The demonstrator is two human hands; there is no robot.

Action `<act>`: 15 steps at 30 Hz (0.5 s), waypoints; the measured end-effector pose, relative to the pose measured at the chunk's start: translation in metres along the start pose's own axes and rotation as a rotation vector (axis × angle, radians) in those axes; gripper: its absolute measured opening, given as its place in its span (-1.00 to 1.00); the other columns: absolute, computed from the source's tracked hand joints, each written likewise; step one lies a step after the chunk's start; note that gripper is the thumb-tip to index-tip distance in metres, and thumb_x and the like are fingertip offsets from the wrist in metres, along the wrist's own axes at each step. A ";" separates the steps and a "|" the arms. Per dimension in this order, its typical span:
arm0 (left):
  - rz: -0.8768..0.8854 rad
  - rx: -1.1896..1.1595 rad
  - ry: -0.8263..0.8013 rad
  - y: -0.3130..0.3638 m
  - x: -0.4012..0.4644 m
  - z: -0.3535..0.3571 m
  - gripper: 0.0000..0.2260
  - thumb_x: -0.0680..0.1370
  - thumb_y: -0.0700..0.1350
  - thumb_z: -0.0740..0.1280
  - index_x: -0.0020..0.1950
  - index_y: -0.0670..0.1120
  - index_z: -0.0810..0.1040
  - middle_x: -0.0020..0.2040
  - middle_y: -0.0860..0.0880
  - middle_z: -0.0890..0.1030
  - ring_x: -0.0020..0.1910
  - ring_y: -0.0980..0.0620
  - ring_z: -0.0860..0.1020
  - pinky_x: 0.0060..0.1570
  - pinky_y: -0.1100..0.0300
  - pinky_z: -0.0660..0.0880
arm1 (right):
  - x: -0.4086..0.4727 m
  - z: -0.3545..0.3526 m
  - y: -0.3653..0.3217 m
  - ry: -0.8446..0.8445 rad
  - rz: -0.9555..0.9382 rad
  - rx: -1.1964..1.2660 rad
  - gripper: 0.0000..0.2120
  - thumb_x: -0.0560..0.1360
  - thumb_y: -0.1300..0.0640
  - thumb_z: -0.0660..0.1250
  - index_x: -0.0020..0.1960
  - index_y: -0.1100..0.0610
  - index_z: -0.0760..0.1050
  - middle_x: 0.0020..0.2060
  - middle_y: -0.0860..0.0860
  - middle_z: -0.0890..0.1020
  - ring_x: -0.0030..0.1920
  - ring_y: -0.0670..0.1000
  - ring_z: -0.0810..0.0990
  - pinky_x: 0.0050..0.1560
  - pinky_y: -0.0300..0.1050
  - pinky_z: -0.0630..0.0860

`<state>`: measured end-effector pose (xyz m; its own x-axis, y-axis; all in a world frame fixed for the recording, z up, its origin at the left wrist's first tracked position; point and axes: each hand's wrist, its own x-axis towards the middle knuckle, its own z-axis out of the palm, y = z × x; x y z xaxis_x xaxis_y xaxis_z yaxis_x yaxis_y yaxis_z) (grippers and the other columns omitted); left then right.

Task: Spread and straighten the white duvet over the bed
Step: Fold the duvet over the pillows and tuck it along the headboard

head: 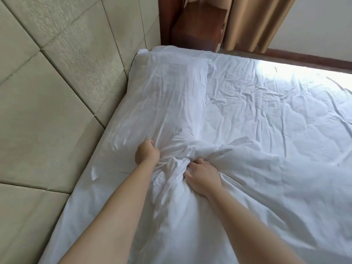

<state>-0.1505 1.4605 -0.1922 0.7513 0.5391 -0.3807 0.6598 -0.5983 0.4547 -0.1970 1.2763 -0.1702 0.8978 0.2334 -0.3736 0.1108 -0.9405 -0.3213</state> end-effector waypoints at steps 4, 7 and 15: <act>0.267 0.344 0.052 0.017 0.023 0.015 -0.78 0.54 -0.18 0.27 0.19 -0.11 0.42 0.18 -0.15 0.44 0.06 -0.19 0.53 -0.11 0.04 0.46 | 0.019 -0.003 0.006 -0.025 0.023 0.038 -0.65 0.55 -0.08 0.08 0.26 -0.11 0.47 0.17 -0.04 0.49 0.27 0.03 0.39 0.21 -0.05 0.31; 0.373 0.456 -0.011 0.017 0.039 0.019 -0.61 0.52 -0.07 0.35 0.28 -0.13 0.32 0.24 -0.15 0.34 0.14 -0.17 0.47 0.02 0.00 0.47 | 0.030 -0.002 0.008 -0.038 0.052 0.051 -0.66 0.54 -0.07 0.08 0.25 -0.07 0.46 0.22 -0.01 0.48 0.29 0.05 0.36 0.24 -0.01 0.26; 0.373 0.712 -0.104 0.010 0.059 0.014 -0.49 0.56 0.25 0.14 0.27 -0.13 0.40 0.22 -0.11 0.51 0.18 -0.12 0.51 0.05 0.06 0.41 | 0.050 -0.005 0.004 -0.049 0.100 0.052 -0.68 0.54 -0.03 0.08 0.19 0.03 0.47 0.22 0.01 0.51 0.26 0.09 0.40 0.23 -0.02 0.27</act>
<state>-0.0989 1.4781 -0.2218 0.8988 0.1923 -0.3940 0.1916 -0.9806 -0.0415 -0.1494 1.2830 -0.1859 0.8813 0.1518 -0.4476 -0.0018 -0.9459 -0.3245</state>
